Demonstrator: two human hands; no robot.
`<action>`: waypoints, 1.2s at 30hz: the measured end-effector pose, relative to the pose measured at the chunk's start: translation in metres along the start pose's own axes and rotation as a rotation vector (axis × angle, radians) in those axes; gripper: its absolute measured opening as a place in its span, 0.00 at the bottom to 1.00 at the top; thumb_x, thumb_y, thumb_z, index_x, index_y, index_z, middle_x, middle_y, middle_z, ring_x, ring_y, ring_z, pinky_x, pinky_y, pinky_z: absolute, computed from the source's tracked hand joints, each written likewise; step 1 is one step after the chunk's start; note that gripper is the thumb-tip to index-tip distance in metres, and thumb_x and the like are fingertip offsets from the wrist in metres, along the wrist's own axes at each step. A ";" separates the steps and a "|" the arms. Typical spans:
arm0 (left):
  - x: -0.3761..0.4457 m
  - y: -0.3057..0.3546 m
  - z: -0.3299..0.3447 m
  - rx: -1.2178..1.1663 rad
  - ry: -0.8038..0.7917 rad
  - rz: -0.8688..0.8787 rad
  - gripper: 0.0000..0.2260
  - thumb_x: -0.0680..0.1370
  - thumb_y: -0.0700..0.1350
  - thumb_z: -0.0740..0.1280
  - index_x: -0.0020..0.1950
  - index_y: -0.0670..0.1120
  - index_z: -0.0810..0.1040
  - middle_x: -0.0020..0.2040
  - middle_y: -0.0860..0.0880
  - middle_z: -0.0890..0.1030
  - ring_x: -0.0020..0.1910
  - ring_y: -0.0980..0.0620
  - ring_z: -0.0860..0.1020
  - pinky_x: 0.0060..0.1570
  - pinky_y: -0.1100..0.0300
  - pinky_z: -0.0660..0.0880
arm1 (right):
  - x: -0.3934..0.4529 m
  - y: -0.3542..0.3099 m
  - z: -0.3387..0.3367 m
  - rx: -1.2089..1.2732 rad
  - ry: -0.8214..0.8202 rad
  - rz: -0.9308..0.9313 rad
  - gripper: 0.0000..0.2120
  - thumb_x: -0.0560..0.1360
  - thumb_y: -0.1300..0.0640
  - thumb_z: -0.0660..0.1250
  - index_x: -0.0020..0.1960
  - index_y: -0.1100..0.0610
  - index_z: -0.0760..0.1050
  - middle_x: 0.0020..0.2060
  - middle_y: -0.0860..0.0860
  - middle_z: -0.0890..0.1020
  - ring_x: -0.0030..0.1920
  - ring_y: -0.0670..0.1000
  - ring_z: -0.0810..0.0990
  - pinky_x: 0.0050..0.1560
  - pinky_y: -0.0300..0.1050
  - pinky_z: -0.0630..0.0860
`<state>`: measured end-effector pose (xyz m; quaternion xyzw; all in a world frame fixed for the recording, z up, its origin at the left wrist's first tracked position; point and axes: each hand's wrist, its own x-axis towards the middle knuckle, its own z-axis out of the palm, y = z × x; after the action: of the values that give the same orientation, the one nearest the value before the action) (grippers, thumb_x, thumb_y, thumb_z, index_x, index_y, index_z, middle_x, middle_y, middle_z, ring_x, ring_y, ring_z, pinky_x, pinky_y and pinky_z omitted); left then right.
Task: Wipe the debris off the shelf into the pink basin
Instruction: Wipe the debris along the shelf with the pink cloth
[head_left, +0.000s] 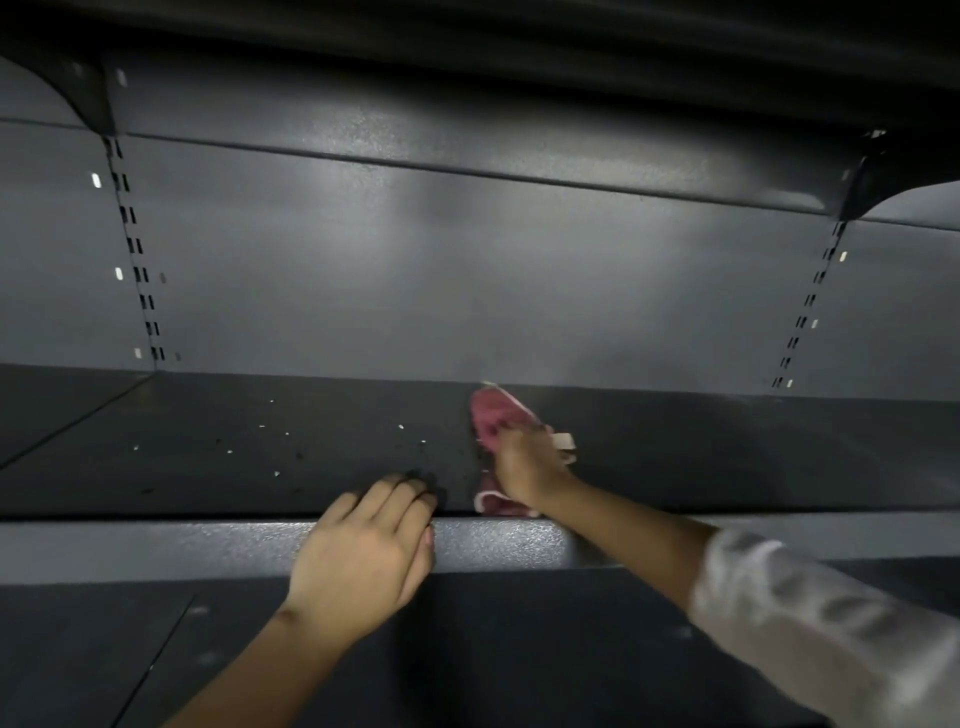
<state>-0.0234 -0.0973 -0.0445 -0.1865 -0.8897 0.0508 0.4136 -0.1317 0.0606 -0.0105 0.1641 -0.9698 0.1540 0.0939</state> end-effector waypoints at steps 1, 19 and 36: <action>0.000 0.000 -0.001 -0.005 -0.006 -0.006 0.16 0.72 0.46 0.57 0.45 0.44 0.83 0.45 0.48 0.84 0.45 0.49 0.82 0.42 0.59 0.64 | 0.005 -0.016 0.006 0.017 -0.004 -0.009 0.13 0.74 0.69 0.57 0.52 0.67 0.78 0.55 0.60 0.80 0.59 0.56 0.76 0.66 0.49 0.69; -0.012 -0.039 -0.009 -0.055 -0.051 -0.114 0.16 0.71 0.49 0.57 0.43 0.44 0.83 0.42 0.47 0.83 0.43 0.48 0.82 0.42 0.57 0.70 | 0.035 0.080 -0.030 -0.206 -0.067 0.347 0.18 0.80 0.60 0.51 0.68 0.59 0.66 0.69 0.56 0.70 0.69 0.57 0.68 0.68 0.48 0.63; -0.015 -0.037 -0.011 0.041 0.045 -0.032 0.27 0.81 0.48 0.44 0.42 0.43 0.83 0.38 0.48 0.81 0.35 0.47 0.77 0.36 0.58 0.62 | 0.055 0.103 -0.035 0.245 0.044 0.011 0.17 0.81 0.62 0.51 0.63 0.60 0.73 0.61 0.62 0.78 0.60 0.60 0.77 0.58 0.45 0.71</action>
<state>-0.0177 -0.1381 -0.0389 -0.1646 -0.8818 0.0584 0.4380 -0.2138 0.1484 0.0071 0.1658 -0.9423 0.2752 0.0936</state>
